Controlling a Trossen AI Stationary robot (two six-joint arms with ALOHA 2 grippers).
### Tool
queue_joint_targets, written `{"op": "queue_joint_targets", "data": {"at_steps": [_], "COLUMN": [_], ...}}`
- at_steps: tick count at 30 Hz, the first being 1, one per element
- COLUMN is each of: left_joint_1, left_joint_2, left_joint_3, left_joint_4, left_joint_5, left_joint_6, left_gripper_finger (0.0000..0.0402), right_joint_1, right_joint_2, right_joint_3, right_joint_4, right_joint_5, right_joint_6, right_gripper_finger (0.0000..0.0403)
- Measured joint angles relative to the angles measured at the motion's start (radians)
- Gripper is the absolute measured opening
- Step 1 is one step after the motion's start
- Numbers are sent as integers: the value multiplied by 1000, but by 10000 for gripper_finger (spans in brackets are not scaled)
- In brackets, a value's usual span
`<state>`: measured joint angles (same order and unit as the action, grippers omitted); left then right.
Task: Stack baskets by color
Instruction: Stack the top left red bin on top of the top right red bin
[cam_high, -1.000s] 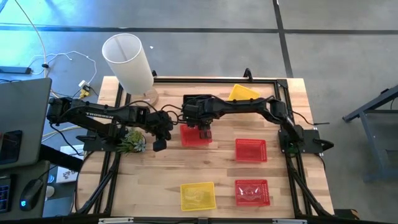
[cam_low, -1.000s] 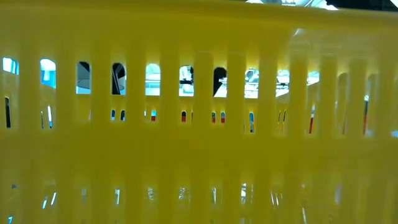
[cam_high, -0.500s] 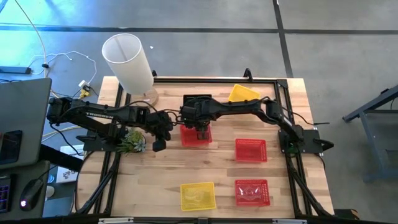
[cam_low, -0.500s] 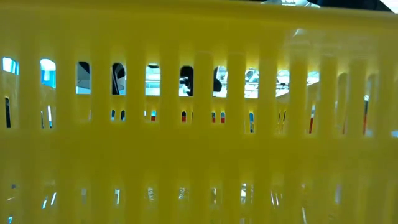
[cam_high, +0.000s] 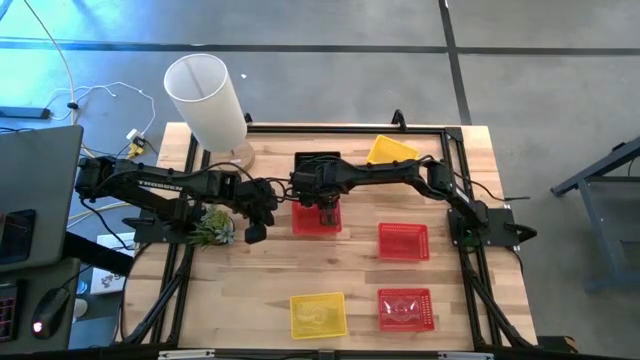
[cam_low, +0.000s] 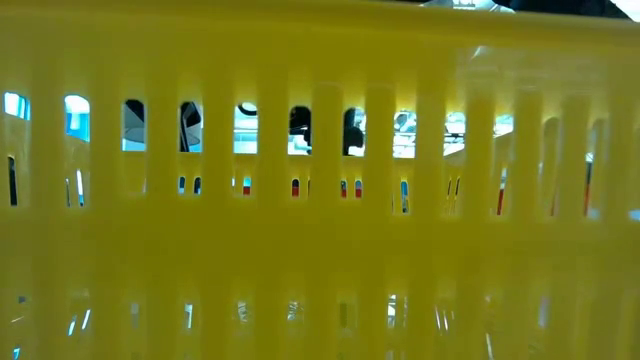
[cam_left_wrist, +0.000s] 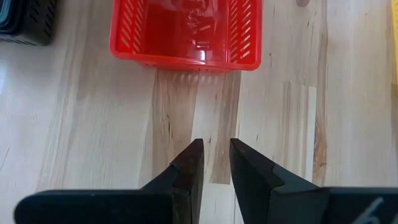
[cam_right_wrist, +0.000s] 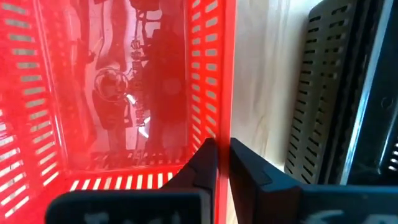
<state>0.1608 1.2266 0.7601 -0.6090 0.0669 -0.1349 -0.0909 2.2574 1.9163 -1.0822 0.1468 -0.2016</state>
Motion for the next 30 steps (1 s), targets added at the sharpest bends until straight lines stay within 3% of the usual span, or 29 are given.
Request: {"op": "queue_joint_targets", "data": {"at_steps": [19, 30], "left_joint_1": [0, 0], "left_joint_2": [0, 0], "left_joint_3": [0, 0], "left_joint_4": [2, 0], "left_joint_5": [0, 0], "left_joint_6": [15, 15], "left_gripper_finger": [64, 64], "right_joint_1": [47, 122], "right_joint_2": [-121, -193], "right_joint_3": [-1, -2], "right_joint_4": [-153, -278], "right_joint_5": [11, 138], "right_joint_6": [55, 148], "right_gripper_finger": [1, 1]}}
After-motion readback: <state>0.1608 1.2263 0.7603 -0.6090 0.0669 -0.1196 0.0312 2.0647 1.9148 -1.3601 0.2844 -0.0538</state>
